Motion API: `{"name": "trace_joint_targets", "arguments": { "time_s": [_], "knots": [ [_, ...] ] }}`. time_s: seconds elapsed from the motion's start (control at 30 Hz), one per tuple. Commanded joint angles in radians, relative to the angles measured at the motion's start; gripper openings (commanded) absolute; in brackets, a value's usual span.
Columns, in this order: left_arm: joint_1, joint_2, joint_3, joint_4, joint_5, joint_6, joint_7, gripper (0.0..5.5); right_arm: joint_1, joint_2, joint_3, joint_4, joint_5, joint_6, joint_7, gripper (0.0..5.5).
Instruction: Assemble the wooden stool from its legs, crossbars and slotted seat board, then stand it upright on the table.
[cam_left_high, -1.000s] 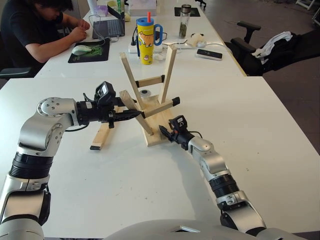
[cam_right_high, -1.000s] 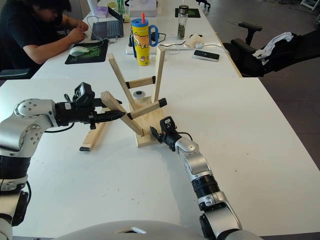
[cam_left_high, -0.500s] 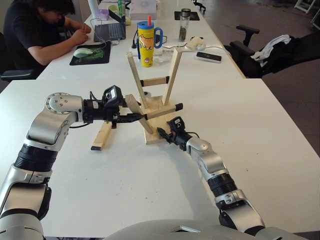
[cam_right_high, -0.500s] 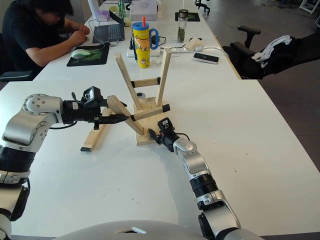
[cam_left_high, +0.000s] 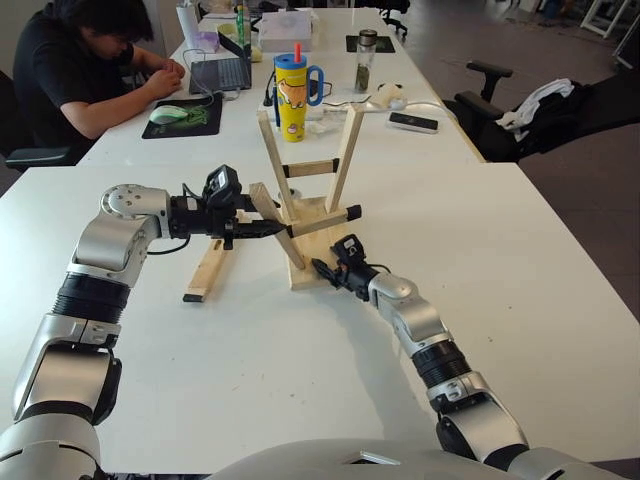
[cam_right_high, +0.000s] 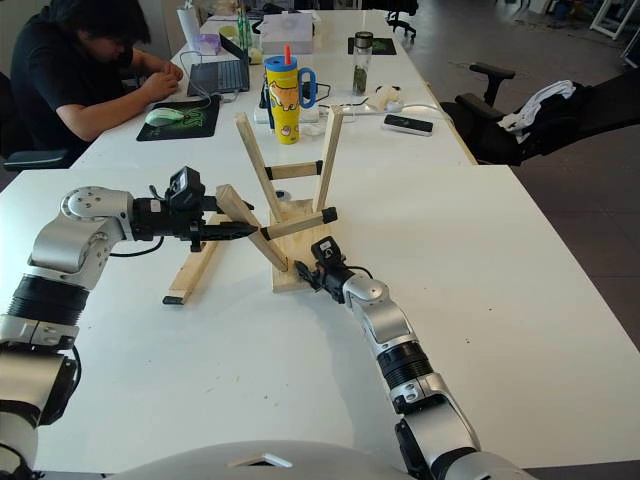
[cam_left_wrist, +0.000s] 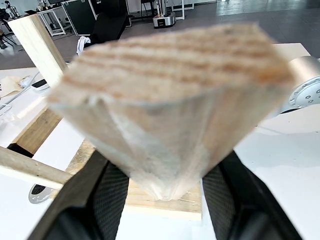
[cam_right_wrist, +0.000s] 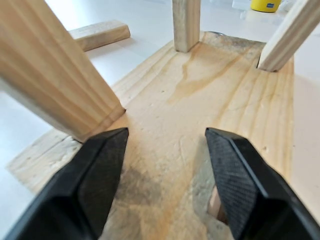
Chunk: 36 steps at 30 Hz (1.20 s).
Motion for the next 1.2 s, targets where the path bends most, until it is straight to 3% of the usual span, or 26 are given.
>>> {"name": "trace_joint_targets", "arguments": {
  "time_s": [0.03, 0.2, 0.3, 0.4, 0.5, 0.57, 0.77, 0.8, 0.9, 0.97, 1.07, 1.2],
  "knots": [
    [0.125, -0.013, -0.025, 0.035, 0.075, 0.020, 0.039, 2.72, 0.063, -0.006, 0.034, 0.098, -0.038, 0.076, 0.009, 2.84],
    [0.149, 0.050, 0.158, -0.053, -0.009, 0.114, 0.067, 3.51, 0.058, -0.008, 0.020, 0.111, -0.035, 0.069, -0.003, 2.84],
    [0.100, 0.043, 0.349, -0.066, -0.124, 0.176, 0.148, 4.01, 0.062, -0.009, 0.011, 0.112, -0.032, 0.063, -0.011, 2.84],
    [-0.021, -0.037, 0.589, -0.167, -0.454, 0.368, 0.308, 4.22, 0.062, -0.012, 0.006, 0.116, -0.033, 0.059, -0.013, 2.84],
    [-0.257, -0.191, 0.730, -0.303, -0.903, 0.393, 0.711, 3.83, 0.062, -0.014, 0.003, 0.126, -0.034, 0.051, -0.011, 2.84],
    [-0.344, -0.260, 0.724, -0.378, -1.095, 0.362, 0.880, 3.48, 0.065, -0.016, 0.008, 0.132, -0.038, 0.045, -0.010, 2.84],
    [-0.223, -0.275, 0.588, -0.505, -1.098, 0.444, 0.984, 2.52, 0.058, -0.020, 0.021, 0.139, -0.045, 0.038, -0.001, 2.84],
    [-0.155, -0.274, 0.518, -0.525, -1.053, 0.487, 0.980, 2.38, 0.059, -0.021, 0.021, 0.139, -0.044, 0.038, -0.002, 2.84],
    [0.157, -0.191, 0.092, -0.470, -0.669, 0.594, 0.999, 1.81, 0.053, -0.015, 0.024, 0.144, -0.045, 0.036, -0.005, 2.84],
    [0.294, -0.169, -0.013, -0.352, -0.486, 0.550, 1.022, 1.52, 0.044, -0.009, 0.026, 0.149, -0.044, 0.034, -0.004, 2.84],
    [0.257, -0.220, 0.041, -0.322, -0.411, 0.419, 1.006, 1.06, 0.047, -0.009, 0.027, 0.147, -0.041, 0.034, -0.004, 2.84],
    [0.029, -0.344, 0.249, -0.409, -0.526, 0.262, 1.005, 0.45, 0.048, -0.016, 0.027, 0.164, -0.042, 0.029, -0.001, 2.84]
  ]
}}
